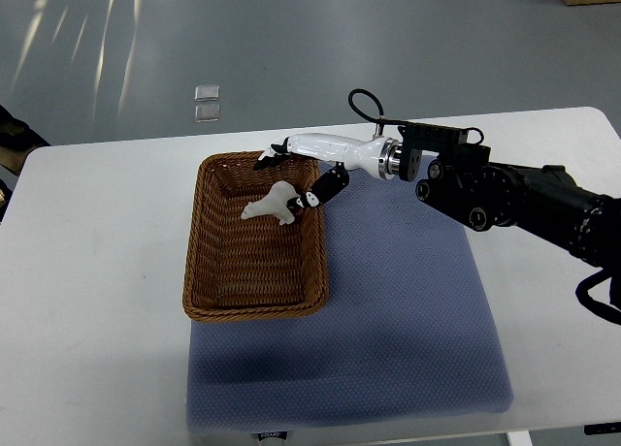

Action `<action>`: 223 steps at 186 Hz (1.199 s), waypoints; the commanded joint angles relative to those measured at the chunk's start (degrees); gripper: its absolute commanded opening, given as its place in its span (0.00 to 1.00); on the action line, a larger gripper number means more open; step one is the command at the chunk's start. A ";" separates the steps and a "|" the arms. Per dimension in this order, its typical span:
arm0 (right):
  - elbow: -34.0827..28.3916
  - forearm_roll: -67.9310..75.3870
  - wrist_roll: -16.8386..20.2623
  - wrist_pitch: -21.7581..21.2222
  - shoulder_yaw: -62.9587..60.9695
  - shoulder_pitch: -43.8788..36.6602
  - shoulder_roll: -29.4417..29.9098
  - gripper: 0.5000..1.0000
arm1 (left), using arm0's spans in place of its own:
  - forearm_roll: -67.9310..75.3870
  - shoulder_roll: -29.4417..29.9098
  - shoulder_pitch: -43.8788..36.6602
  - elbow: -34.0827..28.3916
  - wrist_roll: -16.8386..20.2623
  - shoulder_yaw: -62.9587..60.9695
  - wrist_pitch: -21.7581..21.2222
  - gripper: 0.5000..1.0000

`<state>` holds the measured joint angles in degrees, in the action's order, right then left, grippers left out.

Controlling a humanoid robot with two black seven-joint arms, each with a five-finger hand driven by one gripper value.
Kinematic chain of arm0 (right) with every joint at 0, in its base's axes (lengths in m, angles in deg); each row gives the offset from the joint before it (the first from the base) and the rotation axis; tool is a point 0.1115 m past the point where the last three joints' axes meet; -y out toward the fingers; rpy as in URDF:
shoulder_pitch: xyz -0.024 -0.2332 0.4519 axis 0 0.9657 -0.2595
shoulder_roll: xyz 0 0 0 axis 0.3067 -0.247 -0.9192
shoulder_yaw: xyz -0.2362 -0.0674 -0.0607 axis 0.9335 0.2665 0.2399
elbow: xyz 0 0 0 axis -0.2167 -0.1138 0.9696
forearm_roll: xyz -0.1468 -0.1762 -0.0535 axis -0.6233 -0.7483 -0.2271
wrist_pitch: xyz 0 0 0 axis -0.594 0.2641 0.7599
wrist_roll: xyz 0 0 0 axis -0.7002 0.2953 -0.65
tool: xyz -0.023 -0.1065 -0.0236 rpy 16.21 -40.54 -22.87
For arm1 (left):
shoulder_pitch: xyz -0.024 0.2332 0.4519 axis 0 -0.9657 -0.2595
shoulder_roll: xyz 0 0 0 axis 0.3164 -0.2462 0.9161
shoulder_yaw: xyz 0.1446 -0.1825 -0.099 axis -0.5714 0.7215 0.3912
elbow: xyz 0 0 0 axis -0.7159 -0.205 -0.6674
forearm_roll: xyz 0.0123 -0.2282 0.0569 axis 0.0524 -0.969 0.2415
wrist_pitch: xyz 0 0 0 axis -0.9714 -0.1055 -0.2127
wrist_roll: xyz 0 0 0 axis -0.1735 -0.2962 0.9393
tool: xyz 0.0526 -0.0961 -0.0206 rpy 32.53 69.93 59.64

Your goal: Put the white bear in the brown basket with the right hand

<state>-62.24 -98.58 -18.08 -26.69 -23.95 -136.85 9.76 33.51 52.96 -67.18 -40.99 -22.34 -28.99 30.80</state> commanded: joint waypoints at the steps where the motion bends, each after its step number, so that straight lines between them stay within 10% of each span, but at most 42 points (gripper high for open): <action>1: 0.01 0.20 0.00 1.18 -0.14 0.20 0.00 0.65 | 0.01 0.00 0.02 0.04 0.00 -0.09 -0.05 1.00; 223: 0.45 60.49 5.82 2.06 -25.10 18.84 -11.34 0.83 | -0.08 0.00 0.02 -0.14 0.09 0.26 0.04 1.00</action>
<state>-61.78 -43.87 -14.47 -24.75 -49.05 -118.73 -1.63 33.41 52.96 -67.17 -41.13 -22.31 -28.86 30.83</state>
